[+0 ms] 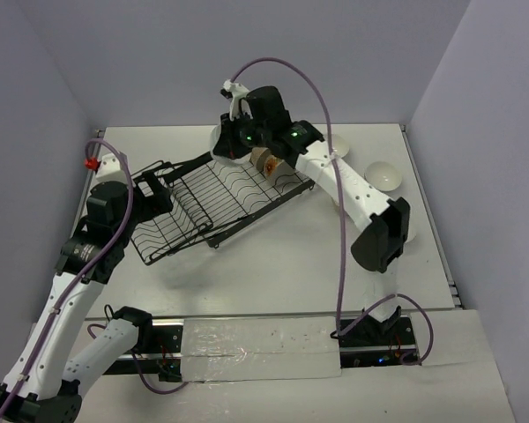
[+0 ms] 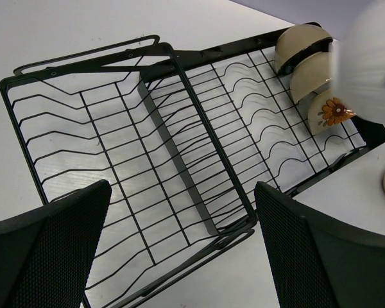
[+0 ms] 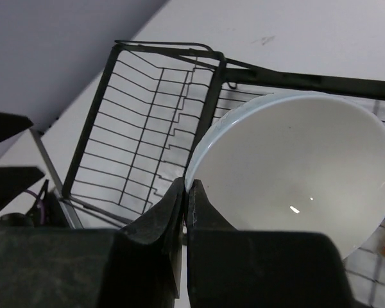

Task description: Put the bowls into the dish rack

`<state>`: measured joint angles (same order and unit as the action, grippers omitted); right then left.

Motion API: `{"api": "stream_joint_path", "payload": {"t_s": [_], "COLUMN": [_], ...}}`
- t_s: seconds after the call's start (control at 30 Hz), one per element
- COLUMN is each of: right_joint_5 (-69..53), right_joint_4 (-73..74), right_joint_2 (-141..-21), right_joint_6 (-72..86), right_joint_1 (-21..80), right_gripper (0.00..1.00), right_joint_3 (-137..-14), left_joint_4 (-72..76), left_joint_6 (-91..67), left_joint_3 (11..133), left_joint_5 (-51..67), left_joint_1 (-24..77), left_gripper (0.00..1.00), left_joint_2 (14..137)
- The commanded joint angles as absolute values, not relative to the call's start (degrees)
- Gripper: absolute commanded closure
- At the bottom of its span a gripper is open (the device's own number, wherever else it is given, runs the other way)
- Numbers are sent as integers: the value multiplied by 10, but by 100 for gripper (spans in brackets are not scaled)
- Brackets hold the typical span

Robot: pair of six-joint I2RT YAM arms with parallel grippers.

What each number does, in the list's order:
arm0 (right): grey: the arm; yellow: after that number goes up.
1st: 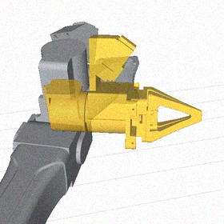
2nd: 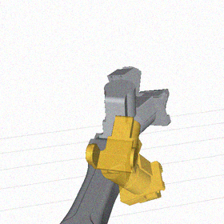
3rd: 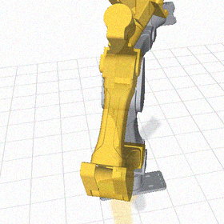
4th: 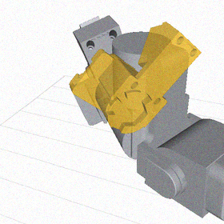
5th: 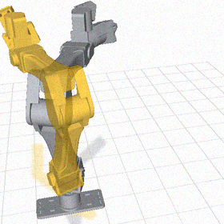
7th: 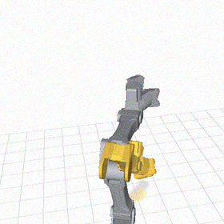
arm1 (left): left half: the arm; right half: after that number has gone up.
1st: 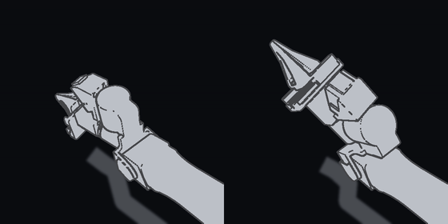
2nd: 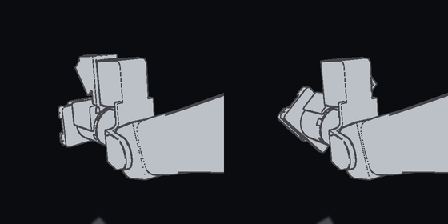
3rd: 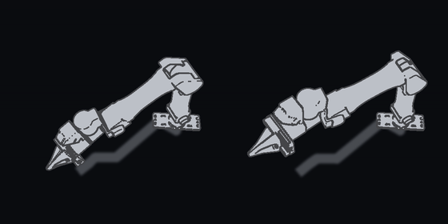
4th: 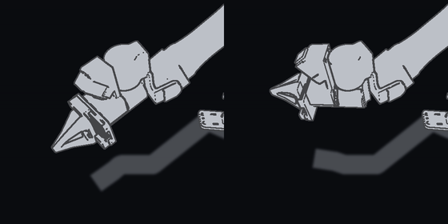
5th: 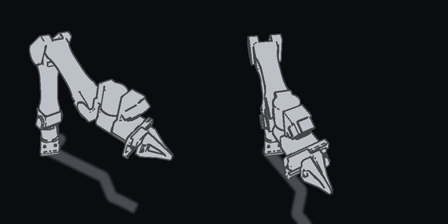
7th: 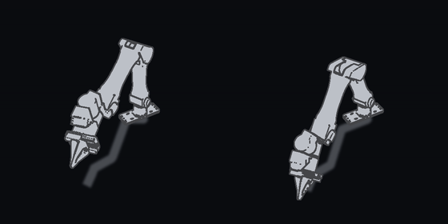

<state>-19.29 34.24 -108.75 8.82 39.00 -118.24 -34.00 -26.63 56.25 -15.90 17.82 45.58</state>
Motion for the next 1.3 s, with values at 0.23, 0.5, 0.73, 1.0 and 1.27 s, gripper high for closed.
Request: {"api": "stream_joint_path", "payload": {"t_s": [0.23, 0.5, 0.73, 1.0, 1.27], "right_joint_5": [-302, -276, -212, -162, -144], "right_joint_4": [-57, -288, -392, -477, -522], "right_joint_2": [-1175, -1230, -1261, -1302, -1339], "right_joint_6": [259, 362, 420, 487, 533], "right_joint_1": [381, 370, 367, 357, 344], "right_gripper": [100, 100, 100, 100, 100], "right_joint_3": [-1111, -1023, -991, -967, -962], "left_joint_4": [-366, -381, -381, -384, -389], "left_joint_6": [-264, -272, -276, -270, -264], "left_joint_3": [570, 560, 555, 562, 564], "left_joint_5": [-186, -194, -185, -185, -187], "left_joint_1": [180, 180, 180, 180, 180], "left_gripper": [1, 1, 1, 1, 1], "left_joint_2": [425, 407, 408, 417, 418]}}
